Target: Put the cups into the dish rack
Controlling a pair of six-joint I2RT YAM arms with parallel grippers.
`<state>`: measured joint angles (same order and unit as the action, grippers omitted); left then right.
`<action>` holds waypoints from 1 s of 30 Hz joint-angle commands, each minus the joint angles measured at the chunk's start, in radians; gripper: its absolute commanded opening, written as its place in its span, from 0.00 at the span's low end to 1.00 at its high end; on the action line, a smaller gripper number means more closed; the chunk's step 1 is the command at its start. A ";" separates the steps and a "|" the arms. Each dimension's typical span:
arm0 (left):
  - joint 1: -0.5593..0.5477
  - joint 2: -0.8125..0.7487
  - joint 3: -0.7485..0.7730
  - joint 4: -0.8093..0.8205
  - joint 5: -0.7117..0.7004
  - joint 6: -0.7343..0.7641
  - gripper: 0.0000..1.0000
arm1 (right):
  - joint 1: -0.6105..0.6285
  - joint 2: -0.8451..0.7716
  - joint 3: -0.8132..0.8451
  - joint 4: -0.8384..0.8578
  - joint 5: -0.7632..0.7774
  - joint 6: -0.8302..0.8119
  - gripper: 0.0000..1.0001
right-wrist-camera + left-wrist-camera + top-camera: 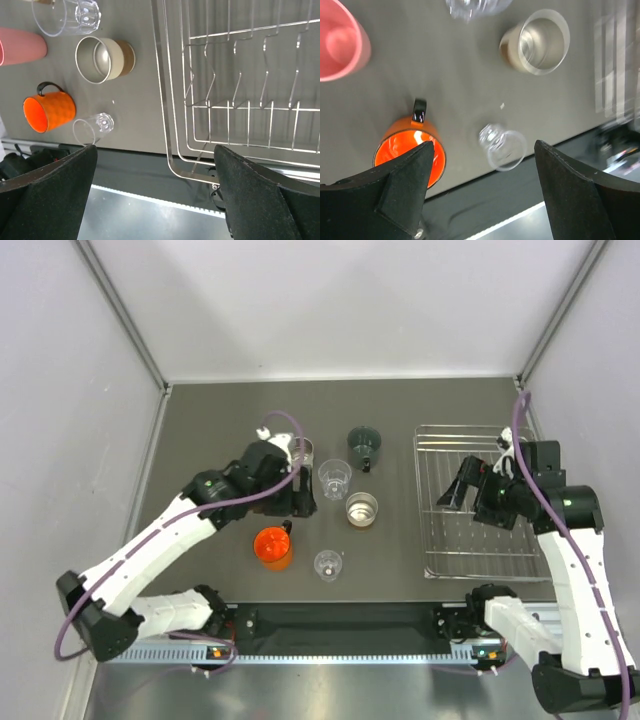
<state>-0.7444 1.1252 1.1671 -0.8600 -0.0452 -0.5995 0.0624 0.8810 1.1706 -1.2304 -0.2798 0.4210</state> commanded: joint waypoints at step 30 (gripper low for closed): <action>-0.220 0.435 0.102 -0.097 0.108 0.165 0.44 | -0.010 -0.099 -0.012 -0.023 -0.002 -0.042 1.00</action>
<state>-0.9470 1.5482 1.2934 -0.9787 0.0315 -0.4438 0.0624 0.7952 1.1534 -1.2617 -0.2642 0.3882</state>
